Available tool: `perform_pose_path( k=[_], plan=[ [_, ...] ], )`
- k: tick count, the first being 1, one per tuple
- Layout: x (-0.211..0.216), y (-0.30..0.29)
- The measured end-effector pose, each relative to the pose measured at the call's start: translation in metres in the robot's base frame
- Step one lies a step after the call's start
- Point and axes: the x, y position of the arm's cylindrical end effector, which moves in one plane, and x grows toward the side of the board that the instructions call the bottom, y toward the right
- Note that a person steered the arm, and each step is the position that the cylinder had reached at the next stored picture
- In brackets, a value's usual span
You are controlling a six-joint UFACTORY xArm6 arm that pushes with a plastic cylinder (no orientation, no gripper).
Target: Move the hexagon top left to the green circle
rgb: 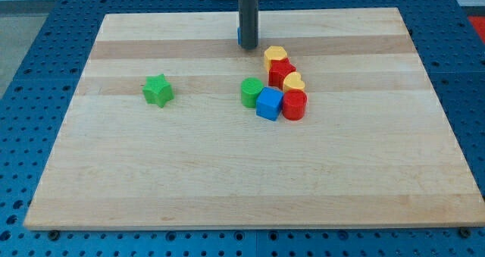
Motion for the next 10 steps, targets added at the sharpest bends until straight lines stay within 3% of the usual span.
perform_pose_path(
  k=[2,4,5,6,10],
  plan=[
    [-0.022,0.003],
    [0.016,0.061],
    [0.024,0.061],
    [0.028,0.052],
    [0.105,0.001]
  ],
)
